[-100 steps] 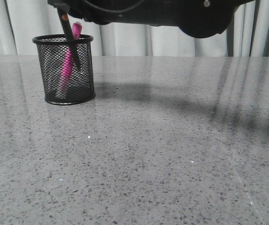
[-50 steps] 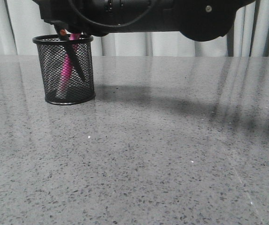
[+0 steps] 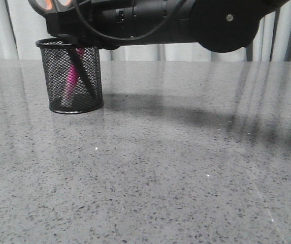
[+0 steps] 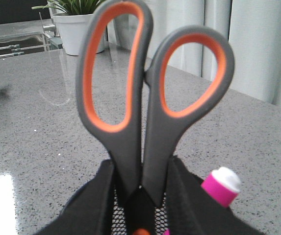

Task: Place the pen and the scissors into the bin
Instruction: 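Carry the scissors over the mesh cup and lower blades inside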

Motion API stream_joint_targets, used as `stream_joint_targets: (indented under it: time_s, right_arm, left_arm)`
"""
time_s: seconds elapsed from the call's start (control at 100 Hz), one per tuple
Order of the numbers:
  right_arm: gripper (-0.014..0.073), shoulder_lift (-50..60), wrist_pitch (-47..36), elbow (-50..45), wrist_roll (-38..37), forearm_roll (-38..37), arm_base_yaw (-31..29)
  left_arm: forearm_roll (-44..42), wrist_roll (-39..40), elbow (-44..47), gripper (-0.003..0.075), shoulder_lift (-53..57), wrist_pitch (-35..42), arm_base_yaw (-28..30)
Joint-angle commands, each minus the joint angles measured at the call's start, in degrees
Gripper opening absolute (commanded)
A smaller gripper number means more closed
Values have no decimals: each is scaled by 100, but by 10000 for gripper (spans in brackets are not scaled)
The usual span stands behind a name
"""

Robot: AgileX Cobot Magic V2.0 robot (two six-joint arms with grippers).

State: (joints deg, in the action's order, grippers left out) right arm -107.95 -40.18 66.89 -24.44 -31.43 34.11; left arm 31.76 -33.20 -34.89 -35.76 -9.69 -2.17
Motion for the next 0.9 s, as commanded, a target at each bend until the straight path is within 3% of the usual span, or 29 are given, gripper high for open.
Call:
stream_joint_targets:
  time_s: [0.0,0.38,0.66,0.89]
  right_arm:
    - [-76,288,-401,130,66,105,-17]
    - [-62,288,-392,130,66,105,-17]
    - [225,288,-402,130,66,105,-17]
    - [269,288,-648,130,66,105,-17]
  left_arm:
    - [80,73,-147,-22,14,427,13]
    - [80,73,-147,-22,14,427,13]
    - [80,73,-147,-22,14,427,13]
    - [80,73,-147,-22,14,427,13]
